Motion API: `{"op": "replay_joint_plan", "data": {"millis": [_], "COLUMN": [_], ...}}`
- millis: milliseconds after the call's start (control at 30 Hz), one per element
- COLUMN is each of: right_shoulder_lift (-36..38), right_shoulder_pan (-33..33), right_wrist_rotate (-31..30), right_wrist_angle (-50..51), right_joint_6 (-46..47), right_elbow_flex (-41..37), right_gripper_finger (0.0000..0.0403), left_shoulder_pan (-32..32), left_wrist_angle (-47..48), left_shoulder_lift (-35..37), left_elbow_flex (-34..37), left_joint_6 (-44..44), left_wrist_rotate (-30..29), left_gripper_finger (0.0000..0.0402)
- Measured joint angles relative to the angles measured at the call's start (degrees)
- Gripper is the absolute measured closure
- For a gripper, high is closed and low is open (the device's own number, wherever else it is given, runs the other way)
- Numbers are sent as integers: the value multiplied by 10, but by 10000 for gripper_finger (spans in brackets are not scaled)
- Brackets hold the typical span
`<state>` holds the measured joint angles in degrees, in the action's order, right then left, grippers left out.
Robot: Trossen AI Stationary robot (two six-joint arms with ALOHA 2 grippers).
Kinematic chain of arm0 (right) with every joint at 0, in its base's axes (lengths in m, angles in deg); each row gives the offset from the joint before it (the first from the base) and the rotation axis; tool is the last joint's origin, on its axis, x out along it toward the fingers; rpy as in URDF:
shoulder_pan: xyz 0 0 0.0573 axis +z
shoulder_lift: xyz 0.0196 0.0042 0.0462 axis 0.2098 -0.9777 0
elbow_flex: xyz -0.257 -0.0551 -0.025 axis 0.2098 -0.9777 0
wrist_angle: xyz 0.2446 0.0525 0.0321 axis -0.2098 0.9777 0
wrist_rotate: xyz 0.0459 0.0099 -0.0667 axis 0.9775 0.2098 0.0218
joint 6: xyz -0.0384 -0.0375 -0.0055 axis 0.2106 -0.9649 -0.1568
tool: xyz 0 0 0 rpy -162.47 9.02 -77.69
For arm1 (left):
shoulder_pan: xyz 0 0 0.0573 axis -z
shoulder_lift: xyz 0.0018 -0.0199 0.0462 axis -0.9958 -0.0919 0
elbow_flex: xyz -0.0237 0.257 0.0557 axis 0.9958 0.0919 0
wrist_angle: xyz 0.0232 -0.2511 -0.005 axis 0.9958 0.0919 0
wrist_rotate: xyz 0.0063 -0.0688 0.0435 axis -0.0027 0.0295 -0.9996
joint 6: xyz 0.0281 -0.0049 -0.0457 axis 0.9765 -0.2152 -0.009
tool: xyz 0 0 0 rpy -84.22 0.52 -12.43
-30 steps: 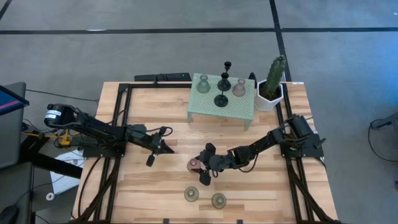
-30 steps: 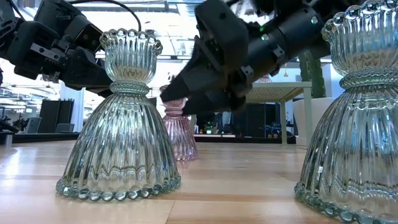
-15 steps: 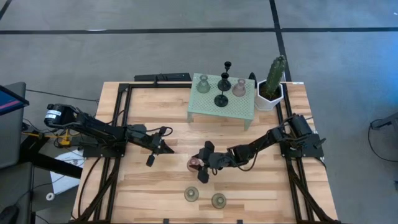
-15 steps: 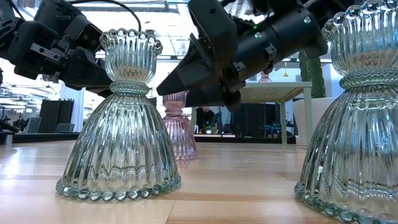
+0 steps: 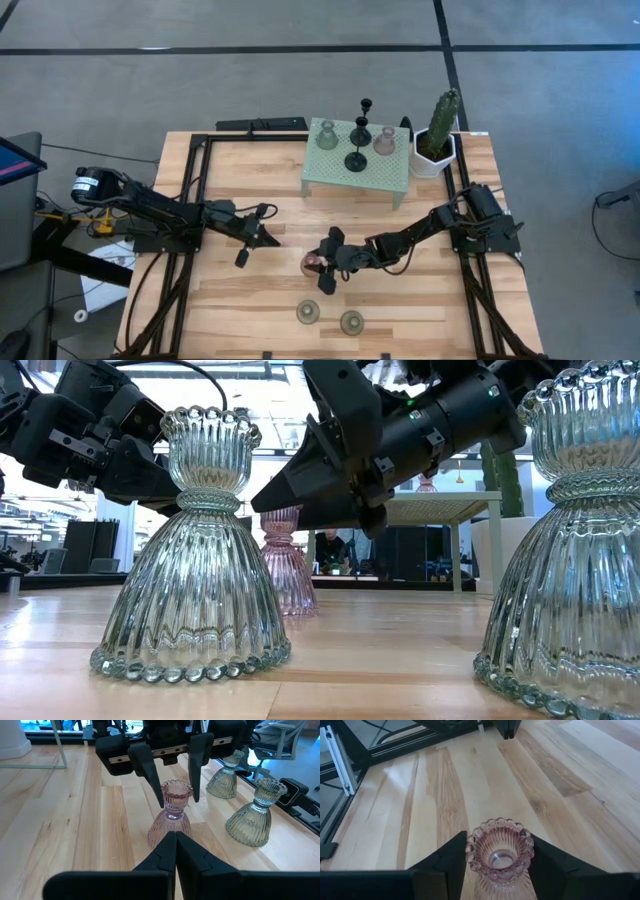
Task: Pick & Place candle stick holders
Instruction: Put the pink glass candle holder on the shelf
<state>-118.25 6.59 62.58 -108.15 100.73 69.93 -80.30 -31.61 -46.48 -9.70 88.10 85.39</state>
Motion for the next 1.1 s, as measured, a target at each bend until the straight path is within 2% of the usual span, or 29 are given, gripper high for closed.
{"op": "replay_joint_plan", "data": {"millis": [167, 733, 1100], "right_shoulder_lift": [0, 31, 110], "right_shoulder_pan": [0, 0, 0], "right_wrist_rotate": [2, -5, -44], "right_wrist_angle": [0, 61, 147], "right_joint_6": [5, 17, 16], "right_elbow_flex": [0, 5, 5], "right_gripper_finger": [249, 248, 249], "left_shoulder_pan": [0, 0, 0], "left_wrist_angle": [0, 0, 1], "left_shoulder_lift": [0, 0, 0], "left_elbow_flex": [0, 0, 0], "left_joint_6": [0, 0, 0], "left_wrist_rotate": [0, 0, 0], "left_gripper_finger": [396, 397, 397]}}
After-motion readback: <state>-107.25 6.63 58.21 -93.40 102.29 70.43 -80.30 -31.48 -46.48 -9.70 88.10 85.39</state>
